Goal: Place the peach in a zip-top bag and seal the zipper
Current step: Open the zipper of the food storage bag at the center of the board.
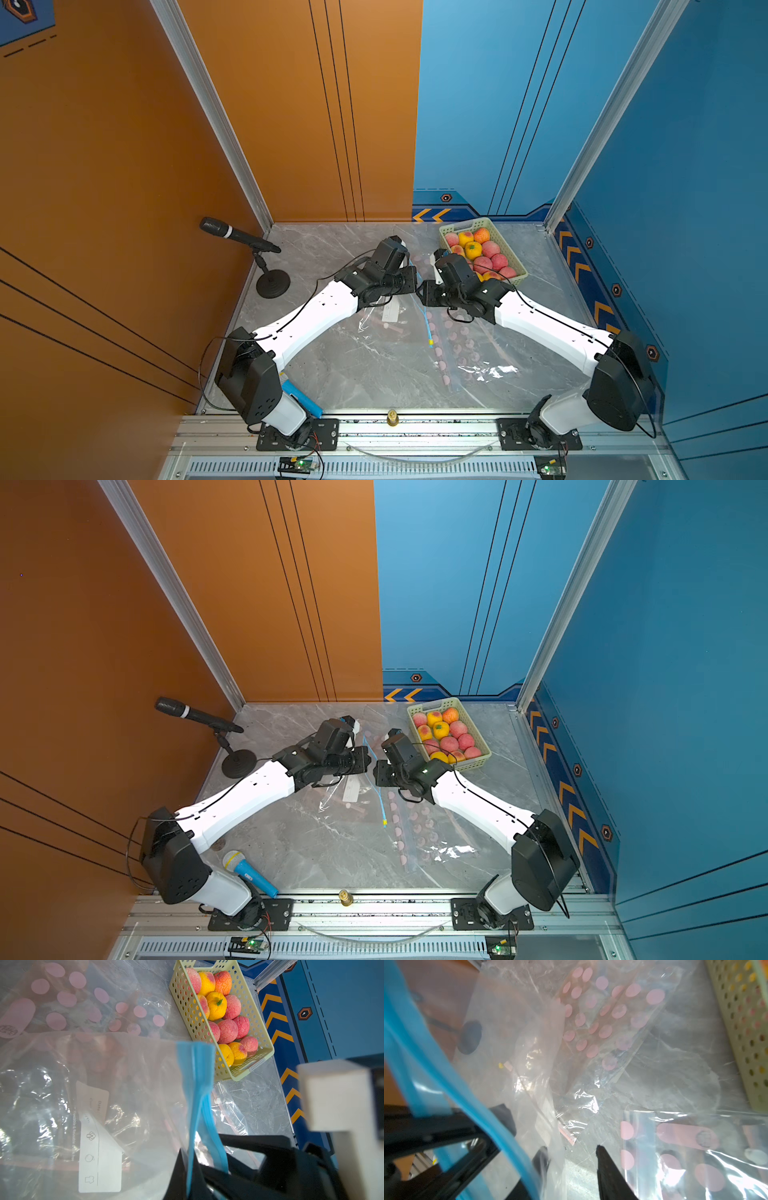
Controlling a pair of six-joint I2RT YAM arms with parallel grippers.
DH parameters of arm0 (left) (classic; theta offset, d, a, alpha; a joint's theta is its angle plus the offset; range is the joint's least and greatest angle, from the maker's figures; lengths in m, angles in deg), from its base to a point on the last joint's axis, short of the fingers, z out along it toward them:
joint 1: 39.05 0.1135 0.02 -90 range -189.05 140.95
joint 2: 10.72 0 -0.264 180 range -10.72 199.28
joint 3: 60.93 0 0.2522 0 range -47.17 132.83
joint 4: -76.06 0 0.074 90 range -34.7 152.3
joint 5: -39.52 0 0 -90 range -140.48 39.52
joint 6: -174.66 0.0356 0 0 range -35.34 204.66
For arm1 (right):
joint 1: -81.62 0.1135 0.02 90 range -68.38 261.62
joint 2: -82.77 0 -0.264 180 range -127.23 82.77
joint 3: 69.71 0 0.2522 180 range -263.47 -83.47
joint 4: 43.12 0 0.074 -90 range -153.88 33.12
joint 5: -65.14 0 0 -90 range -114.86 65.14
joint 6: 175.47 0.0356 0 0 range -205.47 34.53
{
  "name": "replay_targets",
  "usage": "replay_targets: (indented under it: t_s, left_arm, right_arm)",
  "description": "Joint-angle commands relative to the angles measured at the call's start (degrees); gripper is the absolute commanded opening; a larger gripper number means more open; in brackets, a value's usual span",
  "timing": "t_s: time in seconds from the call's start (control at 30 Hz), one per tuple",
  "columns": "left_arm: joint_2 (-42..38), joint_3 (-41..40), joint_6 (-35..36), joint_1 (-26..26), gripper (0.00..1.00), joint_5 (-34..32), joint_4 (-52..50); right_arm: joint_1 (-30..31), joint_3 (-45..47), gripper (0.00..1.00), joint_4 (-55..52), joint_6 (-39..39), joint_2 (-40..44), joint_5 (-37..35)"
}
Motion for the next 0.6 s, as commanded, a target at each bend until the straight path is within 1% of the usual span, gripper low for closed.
replay_targets:
  t_s: [0.0, 0.13, 0.27, 0.33, 0.43, 0.53, 0.57]
  left_arm:
    - [-1.03, 2.48, 2.13, -0.42, 0.0, -3.58, -3.64]
    - [-1.64, 3.36, 2.13, -0.73, 0.0, -3.0, -4.45]
    - [-4.15, 4.82, 4.08, 0.02, 0.0, -5.3, -9.09]
    - [-5.75, 5.33, 5.62, 0.82, 0.0, -5.71, -11.07]
    - [-6.85, 6.64, 7.77, 1.51, 0.0, -5.67, -15.37]
    - [-7.25, 6.8, 9.58, 1.73, 0.0, -4.97, -18.98]
    - [-7.54, 6.69, 9.89, 1.73, 0.0, -4.88, -20.08]
  right_arm:
    - [2.31, -1.17, 0.44, 0.07, -1.21, -0.58, -0.78]
    - [2.47, -1.48, 0.44, -0.08, 0.28, -1.76, -2.45]
    - [0.25, 1.07, 0.42, 0.77, 2.39, -2.44, -1.42]
    - [-0.37, 2.29, 0.43, 1.09, 2.17, -2.16, -1.91]
    - [-1.27, 1.96, 0.43, -1.57, 0.67, -2.42, -4.77]
    - [-1.98, 1.96, 0.43, -1.98, 0.29, -2.56, -4.05]
    - [-3.83, 1.86, 0.43, -1.84, -0.03, -2.6, -3.66]
